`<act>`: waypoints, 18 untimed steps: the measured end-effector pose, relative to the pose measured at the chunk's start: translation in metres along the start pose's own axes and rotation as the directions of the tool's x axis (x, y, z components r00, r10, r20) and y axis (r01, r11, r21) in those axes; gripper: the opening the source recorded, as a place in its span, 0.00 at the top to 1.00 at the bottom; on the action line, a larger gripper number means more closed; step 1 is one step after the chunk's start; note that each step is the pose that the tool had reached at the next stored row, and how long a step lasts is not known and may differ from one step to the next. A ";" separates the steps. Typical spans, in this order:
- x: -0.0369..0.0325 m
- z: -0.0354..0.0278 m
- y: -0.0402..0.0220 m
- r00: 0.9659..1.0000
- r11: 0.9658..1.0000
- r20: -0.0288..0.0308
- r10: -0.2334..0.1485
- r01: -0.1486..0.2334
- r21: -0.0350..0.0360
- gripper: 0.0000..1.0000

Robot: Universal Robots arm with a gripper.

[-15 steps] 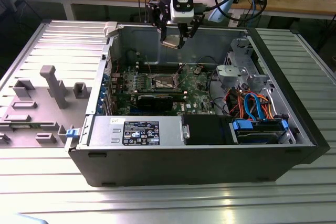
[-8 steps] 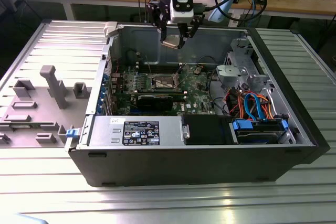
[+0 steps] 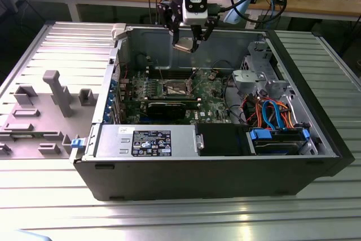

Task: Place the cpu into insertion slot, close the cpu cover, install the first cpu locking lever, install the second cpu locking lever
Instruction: 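Place the cpu into insertion slot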

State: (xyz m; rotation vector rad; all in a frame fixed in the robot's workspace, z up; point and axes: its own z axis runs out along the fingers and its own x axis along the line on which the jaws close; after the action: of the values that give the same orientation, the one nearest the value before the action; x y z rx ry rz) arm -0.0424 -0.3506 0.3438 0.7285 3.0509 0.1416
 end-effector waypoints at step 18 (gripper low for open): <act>0.0000 0.0000 0.0000 1.000 1.000 0.002 0.019 -0.019 0.000 0.45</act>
State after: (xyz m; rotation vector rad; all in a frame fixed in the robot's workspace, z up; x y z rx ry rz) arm -0.0424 -0.3506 0.3438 0.7575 3.0430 0.1415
